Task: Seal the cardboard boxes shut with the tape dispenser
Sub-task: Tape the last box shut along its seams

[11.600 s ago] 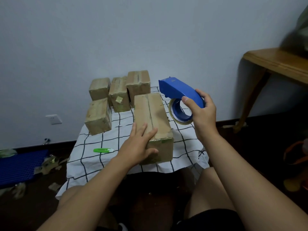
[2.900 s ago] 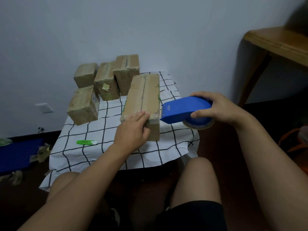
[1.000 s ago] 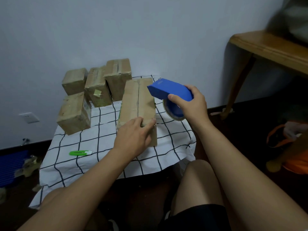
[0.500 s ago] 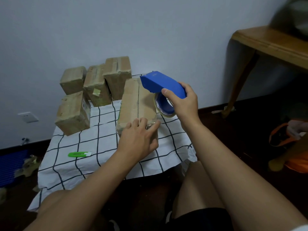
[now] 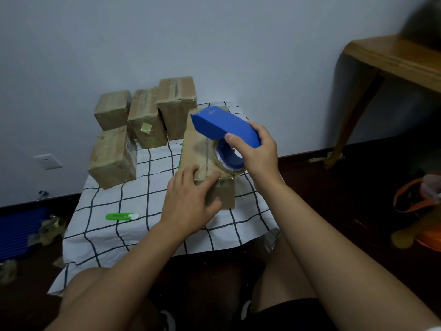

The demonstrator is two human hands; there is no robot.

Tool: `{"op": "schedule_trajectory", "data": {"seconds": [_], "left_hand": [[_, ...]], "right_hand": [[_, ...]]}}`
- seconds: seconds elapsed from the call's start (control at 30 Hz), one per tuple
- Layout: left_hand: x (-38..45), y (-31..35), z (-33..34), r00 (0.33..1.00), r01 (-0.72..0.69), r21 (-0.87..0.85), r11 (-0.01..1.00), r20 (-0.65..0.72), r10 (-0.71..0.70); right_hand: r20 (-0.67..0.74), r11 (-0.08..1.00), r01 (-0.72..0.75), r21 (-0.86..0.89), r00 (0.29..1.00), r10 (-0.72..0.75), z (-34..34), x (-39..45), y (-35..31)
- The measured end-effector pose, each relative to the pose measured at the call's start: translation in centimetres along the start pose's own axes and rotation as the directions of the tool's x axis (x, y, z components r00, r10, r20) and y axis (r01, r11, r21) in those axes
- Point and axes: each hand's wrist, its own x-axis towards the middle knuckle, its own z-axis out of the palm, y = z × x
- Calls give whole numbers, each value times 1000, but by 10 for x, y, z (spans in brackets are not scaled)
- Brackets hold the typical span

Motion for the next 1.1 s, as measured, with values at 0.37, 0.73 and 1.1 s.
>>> {"op": "schedule_trajectory", "data": {"seconds": [0.37,0.73,1.1], "left_hand": [[-10,-18,-1,997,58,-37,998,-57,-60],[-23,-31,-3,997,70,-99,993,-26,-73],[-19,-33,-8,998,-23,103,994,-63,30]], "right_hand": [[36,995,61,-83,998,-58,7,-8,-2],[117,993,89,-75,990,-80,58,-29,-3],[105,987,106,-123,990,-94,30,-14,-6]]}}
